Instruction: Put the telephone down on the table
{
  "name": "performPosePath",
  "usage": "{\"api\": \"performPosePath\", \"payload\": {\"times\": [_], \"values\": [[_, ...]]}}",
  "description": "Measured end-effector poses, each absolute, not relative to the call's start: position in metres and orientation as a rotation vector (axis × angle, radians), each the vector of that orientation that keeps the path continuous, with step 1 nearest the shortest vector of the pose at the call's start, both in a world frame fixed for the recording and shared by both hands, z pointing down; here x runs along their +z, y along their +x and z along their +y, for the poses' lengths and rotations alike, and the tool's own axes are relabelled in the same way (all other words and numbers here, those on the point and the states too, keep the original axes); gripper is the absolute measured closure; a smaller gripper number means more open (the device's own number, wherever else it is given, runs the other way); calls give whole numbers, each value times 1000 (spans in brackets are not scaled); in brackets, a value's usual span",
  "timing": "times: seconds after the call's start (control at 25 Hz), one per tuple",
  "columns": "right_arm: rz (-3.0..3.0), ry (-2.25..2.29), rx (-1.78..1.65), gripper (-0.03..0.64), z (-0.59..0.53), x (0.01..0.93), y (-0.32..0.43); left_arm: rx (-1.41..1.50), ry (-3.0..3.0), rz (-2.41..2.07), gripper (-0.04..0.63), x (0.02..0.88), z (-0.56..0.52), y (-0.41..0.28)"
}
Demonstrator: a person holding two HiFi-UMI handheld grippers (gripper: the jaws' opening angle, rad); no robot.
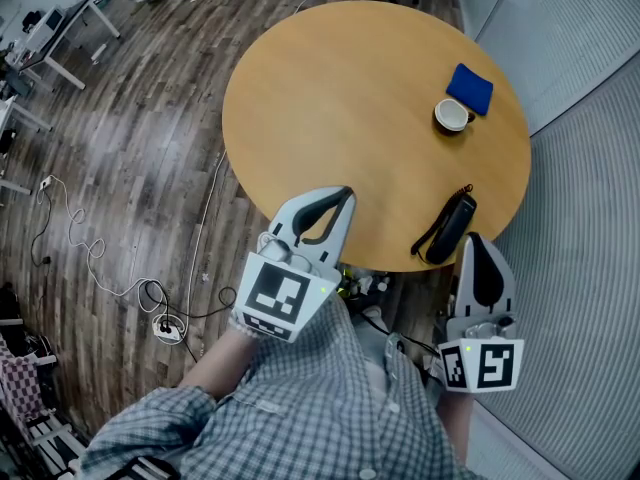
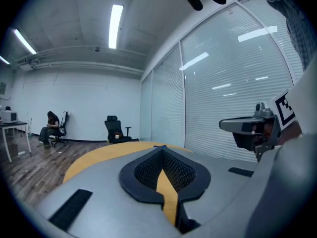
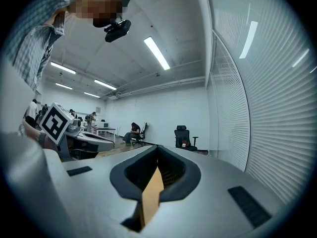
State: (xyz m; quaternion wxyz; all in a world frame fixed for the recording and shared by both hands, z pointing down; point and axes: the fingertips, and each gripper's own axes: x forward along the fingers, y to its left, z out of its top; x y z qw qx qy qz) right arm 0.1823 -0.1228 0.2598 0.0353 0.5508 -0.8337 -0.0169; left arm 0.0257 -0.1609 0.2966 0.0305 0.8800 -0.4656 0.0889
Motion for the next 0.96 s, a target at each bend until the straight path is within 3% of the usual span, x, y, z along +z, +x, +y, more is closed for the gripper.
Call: {"api": "performPosePath", "payload": {"times": [0.96], "values": [[-2544,1714,-21,606,-120,265,199,378,2711,-1418,588,308,-165,39]]}}
